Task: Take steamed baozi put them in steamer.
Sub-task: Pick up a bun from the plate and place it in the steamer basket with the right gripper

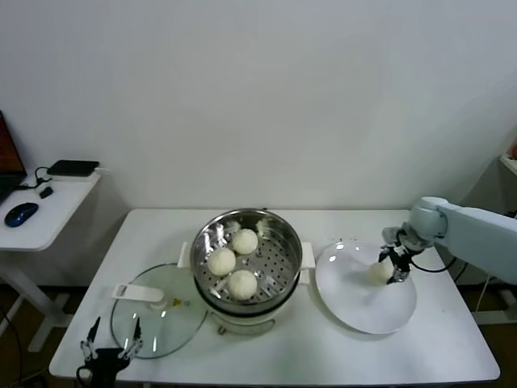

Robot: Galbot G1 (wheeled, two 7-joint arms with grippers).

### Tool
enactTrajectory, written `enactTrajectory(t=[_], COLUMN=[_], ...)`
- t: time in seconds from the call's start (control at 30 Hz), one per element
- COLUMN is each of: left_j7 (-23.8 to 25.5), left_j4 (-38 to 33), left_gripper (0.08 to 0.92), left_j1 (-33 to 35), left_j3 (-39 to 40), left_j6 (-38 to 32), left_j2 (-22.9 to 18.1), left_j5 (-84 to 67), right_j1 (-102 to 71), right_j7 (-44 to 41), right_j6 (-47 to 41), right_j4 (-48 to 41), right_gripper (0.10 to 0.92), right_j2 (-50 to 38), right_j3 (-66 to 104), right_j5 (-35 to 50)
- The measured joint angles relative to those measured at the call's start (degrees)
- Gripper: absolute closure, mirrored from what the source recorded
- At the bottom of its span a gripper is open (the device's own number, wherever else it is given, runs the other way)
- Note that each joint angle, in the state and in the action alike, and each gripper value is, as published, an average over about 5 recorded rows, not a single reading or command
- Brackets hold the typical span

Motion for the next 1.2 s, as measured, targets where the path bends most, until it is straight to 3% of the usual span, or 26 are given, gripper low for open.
enactTrajectory(t=[0.67, 0.93, 1.2], left_j7=[0.51, 0.54, 0.58], left_j4=[-1.06, -1.32, -1.11], left_gripper=[0.177, 0.177, 0.177], left_j1=[-0.3, -0.31, -0.38], left_j3=[0.99, 0.89, 0.56], left_j6=[0.57, 0.75, 0.97], left_j2=[0.0, 0.0, 0.0], left_j5=[-1.33, -1.81, -2.16], right_j1=[33.3, 36.5, 32.6], right_j7=[1.65, 4.29, 7.62], right_j6=[-8.73, -14.25, -18.56], right_j4=[16.95, 20.64, 21.72], right_gripper=[0.347, 0.347, 0.347], right_j2=[10.39, 16.35, 20.44], right_j3=[-18.71, -16.66, -14.01], right_j5=[25.36, 32.65, 34.22])
